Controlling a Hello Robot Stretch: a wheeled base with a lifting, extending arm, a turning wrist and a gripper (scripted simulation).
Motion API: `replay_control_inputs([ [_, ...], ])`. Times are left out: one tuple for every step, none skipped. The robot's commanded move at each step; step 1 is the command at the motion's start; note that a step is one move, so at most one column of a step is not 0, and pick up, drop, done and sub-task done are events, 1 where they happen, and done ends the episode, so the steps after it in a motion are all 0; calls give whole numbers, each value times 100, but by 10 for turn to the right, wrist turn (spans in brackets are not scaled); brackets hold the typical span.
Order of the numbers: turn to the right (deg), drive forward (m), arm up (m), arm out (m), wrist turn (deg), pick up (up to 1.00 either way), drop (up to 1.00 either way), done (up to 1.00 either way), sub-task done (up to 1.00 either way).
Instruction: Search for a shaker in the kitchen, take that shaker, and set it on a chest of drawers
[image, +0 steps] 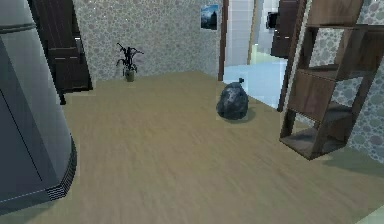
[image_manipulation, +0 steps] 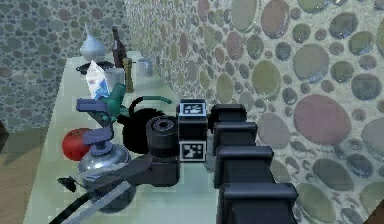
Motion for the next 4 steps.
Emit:
replay_control_inputs([
  [0, 0, 0, 0, 450, 0, 0, 0, 0],
  [0, 0, 0, 0, 300, 0, 0, 0, 0],
  [0, 0, -16, 0, 0, 0, 0, 0, 0],
  [0, 0, 0, 0, 0, 100, 0, 0, 0],
])
